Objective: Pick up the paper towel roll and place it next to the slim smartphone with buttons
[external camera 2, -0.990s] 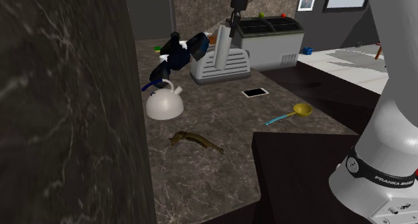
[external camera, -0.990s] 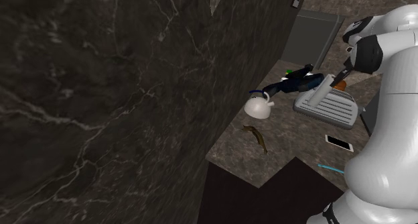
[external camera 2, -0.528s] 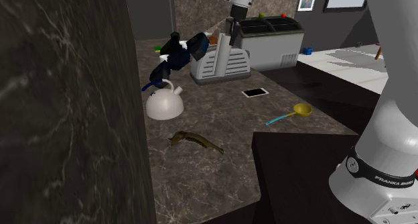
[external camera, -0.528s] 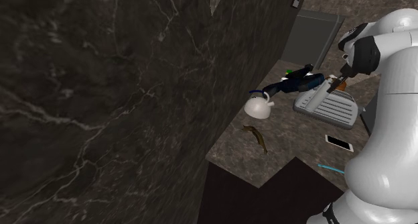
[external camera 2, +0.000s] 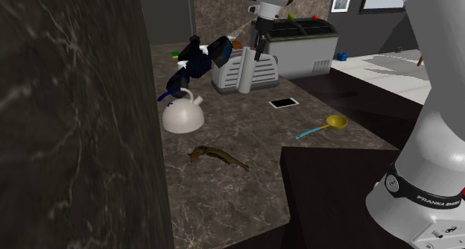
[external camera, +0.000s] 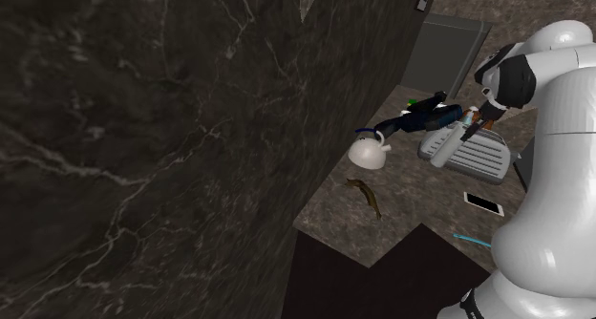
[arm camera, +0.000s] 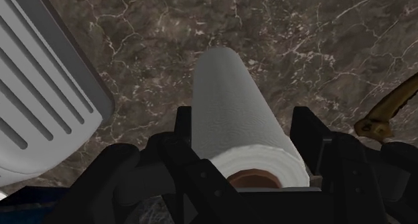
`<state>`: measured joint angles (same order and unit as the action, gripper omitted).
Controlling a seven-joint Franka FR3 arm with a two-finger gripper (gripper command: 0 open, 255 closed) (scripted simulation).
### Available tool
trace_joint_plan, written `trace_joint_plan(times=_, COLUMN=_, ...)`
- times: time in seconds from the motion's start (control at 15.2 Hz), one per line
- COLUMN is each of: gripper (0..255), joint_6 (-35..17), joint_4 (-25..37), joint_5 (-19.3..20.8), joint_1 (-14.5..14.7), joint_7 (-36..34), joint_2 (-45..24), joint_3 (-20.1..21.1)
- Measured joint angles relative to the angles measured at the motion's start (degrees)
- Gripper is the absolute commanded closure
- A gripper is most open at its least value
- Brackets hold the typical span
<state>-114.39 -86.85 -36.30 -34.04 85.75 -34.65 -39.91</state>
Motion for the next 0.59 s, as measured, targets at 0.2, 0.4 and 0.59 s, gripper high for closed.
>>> trace_joint_plan(times=0.2, gripper=255, joint_6=-1.65, joint_4=-0.96, joint_5=-0.86, joint_1=-0.22, joint_7=0.84, joint_2=-0.96, joint_3=0.53)
trace_joint_plan(times=0.4, gripper=255, joint_6=-2.99, joint_4=-1.52, joint_5=-1.66, joint_1=-0.47, joint_7=1.51, joint_2=-1.95, joint_3=1.06)
trace_joint_plan(times=0.59, gripper=255, joint_6=-4.50, joint_4=-2.04, joint_5=-2.64, joint_1=-0.90, joint_7=2.39, joint_2=-3.20, joint_3=1.73)
